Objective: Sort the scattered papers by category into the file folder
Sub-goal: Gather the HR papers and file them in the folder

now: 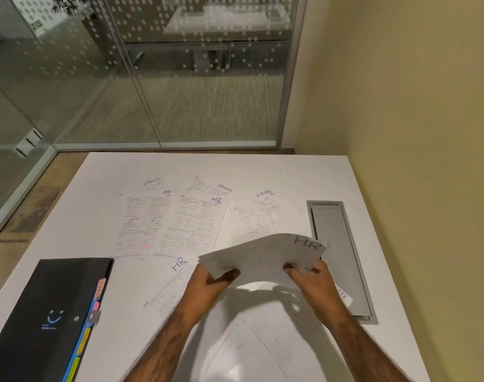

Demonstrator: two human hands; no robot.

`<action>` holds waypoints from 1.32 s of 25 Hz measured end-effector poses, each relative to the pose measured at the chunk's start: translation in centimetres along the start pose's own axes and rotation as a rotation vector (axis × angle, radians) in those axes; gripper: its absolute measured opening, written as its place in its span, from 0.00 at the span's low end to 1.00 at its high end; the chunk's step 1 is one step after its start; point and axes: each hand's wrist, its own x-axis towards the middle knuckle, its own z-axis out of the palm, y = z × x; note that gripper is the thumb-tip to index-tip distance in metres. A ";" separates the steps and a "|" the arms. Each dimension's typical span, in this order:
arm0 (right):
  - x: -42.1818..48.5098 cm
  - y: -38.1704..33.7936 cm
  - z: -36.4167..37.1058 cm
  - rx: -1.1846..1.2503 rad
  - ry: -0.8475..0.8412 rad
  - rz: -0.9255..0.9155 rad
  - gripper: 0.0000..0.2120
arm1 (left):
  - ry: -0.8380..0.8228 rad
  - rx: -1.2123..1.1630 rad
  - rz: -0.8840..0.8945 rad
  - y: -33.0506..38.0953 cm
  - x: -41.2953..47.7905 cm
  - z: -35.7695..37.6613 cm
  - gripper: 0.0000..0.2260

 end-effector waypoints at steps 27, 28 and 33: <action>0.9 2.6 1.6 -0.137 0.099 0.074 0.11 | 0.394 1.066 -0.542 -15.7 -1.7 -13.0 0.47; 0.8 2.6 1.9 -0.135 0.102 0.076 0.11 | 0.412 1.015 -0.510 -15.6 -1.5 -13.0 0.45; 0.6 2.5 2.4 -0.144 0.092 0.076 0.11 | 0.444 0.747 -0.520 -15.1 -0.3 -13.1 0.53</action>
